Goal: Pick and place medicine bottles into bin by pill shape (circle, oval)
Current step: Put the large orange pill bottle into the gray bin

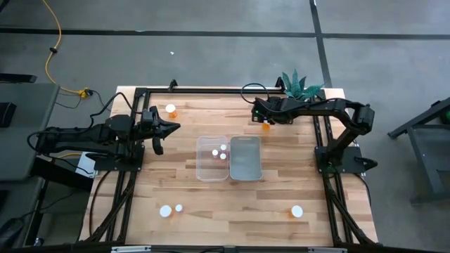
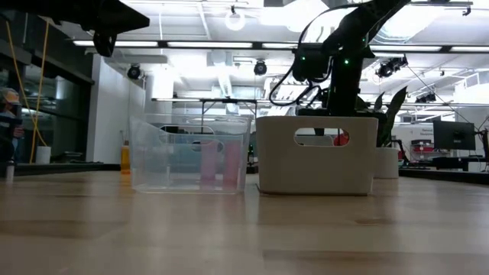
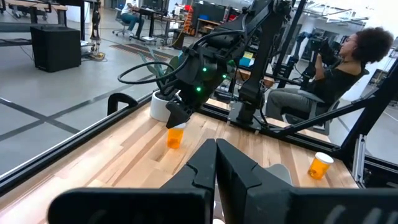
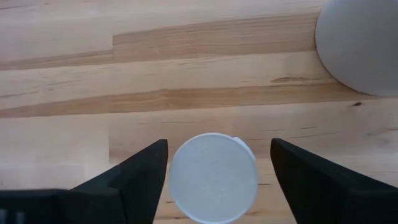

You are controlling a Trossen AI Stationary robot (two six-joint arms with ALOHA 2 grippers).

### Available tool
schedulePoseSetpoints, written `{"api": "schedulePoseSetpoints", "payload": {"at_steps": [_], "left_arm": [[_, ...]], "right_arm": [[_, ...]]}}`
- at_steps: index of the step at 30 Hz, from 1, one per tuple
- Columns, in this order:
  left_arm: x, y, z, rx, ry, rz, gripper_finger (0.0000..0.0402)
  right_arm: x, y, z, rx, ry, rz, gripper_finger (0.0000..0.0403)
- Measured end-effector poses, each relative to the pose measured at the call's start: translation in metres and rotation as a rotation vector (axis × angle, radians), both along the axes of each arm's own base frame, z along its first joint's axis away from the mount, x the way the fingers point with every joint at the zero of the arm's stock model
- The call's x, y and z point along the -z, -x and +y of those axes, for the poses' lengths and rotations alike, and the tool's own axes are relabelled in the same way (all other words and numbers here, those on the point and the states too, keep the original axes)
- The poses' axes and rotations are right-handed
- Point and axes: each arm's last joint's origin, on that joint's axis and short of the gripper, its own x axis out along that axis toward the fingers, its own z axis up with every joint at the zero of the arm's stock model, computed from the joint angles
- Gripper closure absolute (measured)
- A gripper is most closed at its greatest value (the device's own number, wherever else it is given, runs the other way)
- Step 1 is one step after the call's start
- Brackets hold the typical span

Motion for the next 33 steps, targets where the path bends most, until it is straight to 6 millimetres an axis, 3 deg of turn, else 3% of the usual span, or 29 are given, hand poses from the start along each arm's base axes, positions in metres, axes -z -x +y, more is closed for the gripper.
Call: {"api": "schedulePoseSetpoints", "payload": {"at_steps": [13,21,28,33], "left_arm": [[0.0,0.0,0.0,0.0,0.001,0.0,0.0401],[0.0,0.0,0.0,0.0,0.004,-0.001,0.0401],[0.0,0.0,0.0,0.0,0.003,-0.001,0.0401],[0.0,0.0,0.0,0.0,0.0,0.0,0.0401]], "right_arm": [[0.0,0.0,0.001,-0.008,-0.025,-0.006,0.0202],[-0.006,0.003,0.003,-0.062,-0.038,-0.005,0.021],[-0.052,0.015,0.015,-0.184,0.071,-0.129,0.0211],[-0.094,0.015,0.042,-0.498,0.165,-0.33,0.0212]]}}
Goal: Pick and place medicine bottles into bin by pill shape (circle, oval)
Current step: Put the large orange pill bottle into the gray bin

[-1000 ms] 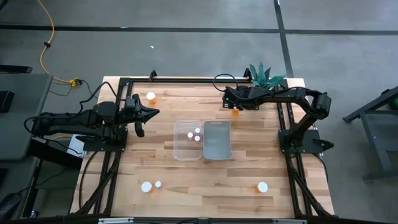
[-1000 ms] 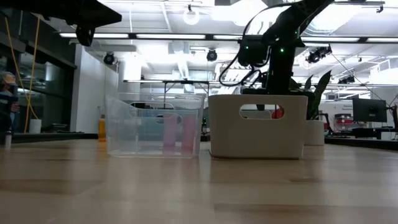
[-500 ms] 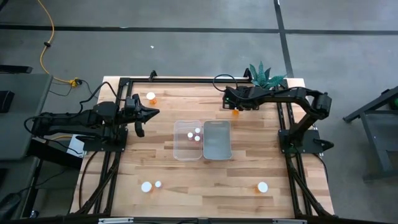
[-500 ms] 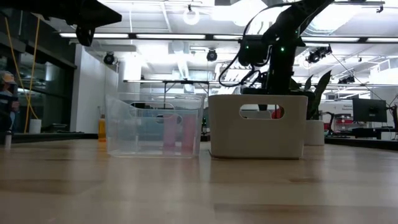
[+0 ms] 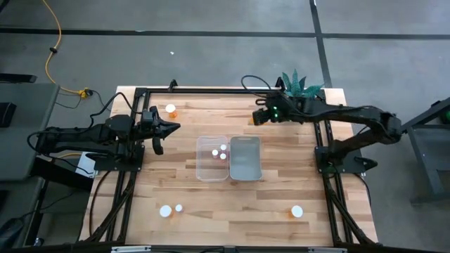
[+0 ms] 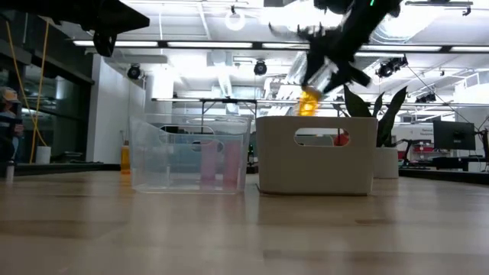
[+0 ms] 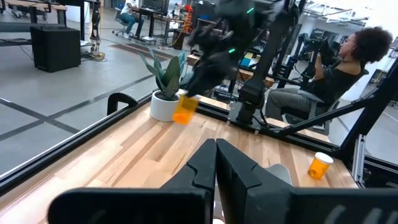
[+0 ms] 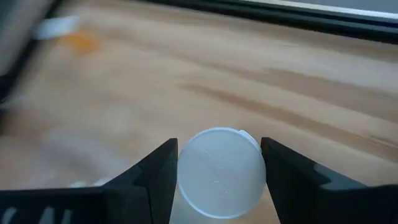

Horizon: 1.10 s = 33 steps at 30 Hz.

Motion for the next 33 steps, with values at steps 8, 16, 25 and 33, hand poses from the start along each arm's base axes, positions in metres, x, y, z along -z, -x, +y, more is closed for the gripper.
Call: {"api": "schedulePoseSetpoints", "payload": {"at_steps": [8,16,25,33], "left_arm": [[0.0,0.0,0.0,0.0,0.001,0.0,0.0401],[0.0,0.0,0.0,-0.001,0.003,0.0,0.0401],[0.0,0.0,0.0,-0.001,0.003,-0.001,0.0401],[0.0,0.0,0.0,-0.001,0.003,-0.001,0.0401]], "right_arm": [[-0.008,-0.022,0.063,-0.445,-0.014,-0.11,0.0212],[0.031,-0.044,0.088,-0.521,0.089,0.093,0.0212],[0.076,-0.054,0.088,-0.52,0.063,0.327,0.0212],[0.083,-0.054,0.085,-0.461,0.022,0.351,0.0212]]}}
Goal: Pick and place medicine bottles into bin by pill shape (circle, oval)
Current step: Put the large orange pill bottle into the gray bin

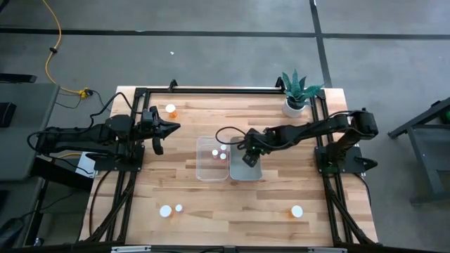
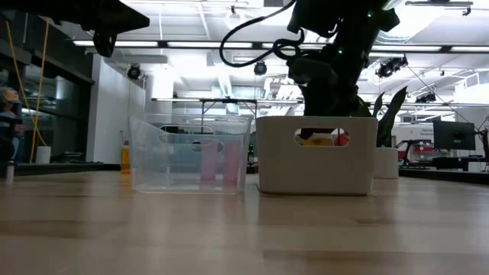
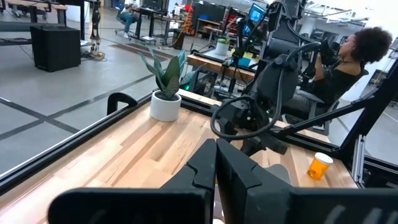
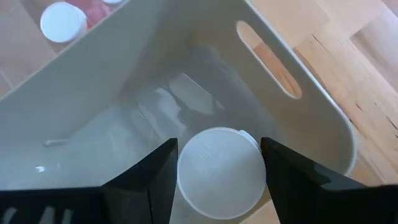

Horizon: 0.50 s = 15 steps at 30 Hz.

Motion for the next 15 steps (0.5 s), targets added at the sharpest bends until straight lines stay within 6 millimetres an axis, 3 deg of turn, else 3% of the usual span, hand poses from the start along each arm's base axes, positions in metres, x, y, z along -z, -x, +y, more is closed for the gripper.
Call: {"api": "schedulePoseSetpoints", "payload": {"at_steps": [15], "left_arm": [[0.0001,0.0,0.0,0.0,-0.003,0.001,0.0401]], "right_arm": [[-0.0093,0.0021,-0.0004,-0.042,-0.033,-0.036,0.0131]]}}
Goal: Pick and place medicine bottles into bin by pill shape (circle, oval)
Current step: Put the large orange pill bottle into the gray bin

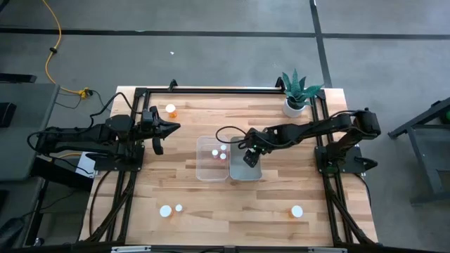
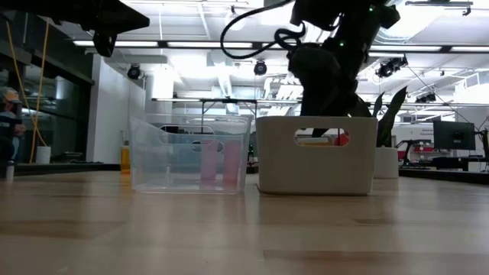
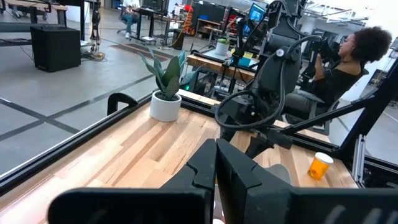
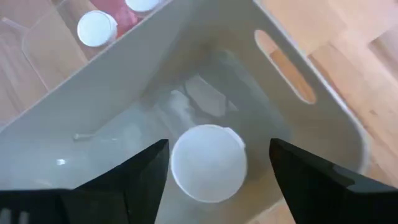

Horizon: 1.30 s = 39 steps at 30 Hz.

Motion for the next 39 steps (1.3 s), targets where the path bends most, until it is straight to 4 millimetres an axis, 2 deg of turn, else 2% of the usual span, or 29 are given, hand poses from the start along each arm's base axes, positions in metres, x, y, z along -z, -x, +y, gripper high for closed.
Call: {"api": "schedulePoseSetpoints", "payload": {"at_steps": [4,11,13,16,21,23,25,30,36,39], "left_arm": [[0.0,0.0,0.0,0.0,0.0,0.0,0.0401],[0.0,0.0,0.0,-0.001,0.0,0.0,0.0401],[0.0,0.0,0.0,-0.001,0.0,0.0,0.0401],[0.0,0.0,0.0,-0.001,0.002,-0.001,0.0401],[0.0,0.0,0.0,-0.001,0.011,-0.005,0.0401],[0.0,0.0,0.0,-0.003,0.026,-0.011,0.0401],[0.0,0.0,0.0,-0.003,0.032,-0.013,0.0401],[0.0,0.0,0.0,-0.003,0.032,-0.013,0.0401],[0.0,0.0,0.0,-0.002,0.027,-0.011,0.0401],[0.0,0.0,0.0,0.0,-0.003,0.001,0.0401]], "right_arm": [[-0.015,0.009,-0.002,-0.021,0.018,-0.025,0.0125],[-0.069,0.037,-0.002,-0.052,0.132,-0.231,0.0124],[-0.078,0.045,-0.001,-0.051,0.177,-0.308,0.0124],[-0.074,0.056,-0.002,-0.046,0.184,-0.428,0.0124],[-0.05,0.07,-0.005,-0.001,0.119,-0.673,0.0124],[-0.052,0.07,-0.008,-0.013,0.117,-0.838,0.0124],[-0.056,0.071,-0.009,-0.057,0.185,-0.957,0.0124],[-0.062,0.07,-0.008,-0.261,0.448,-0.965,0.0124],[-0.064,0.07,-0.008,-0.257,0.433,-0.973,0.0124],[-0.063,0.07,-0.007,-0.282,0.408,-0.976,0.0137]]}}
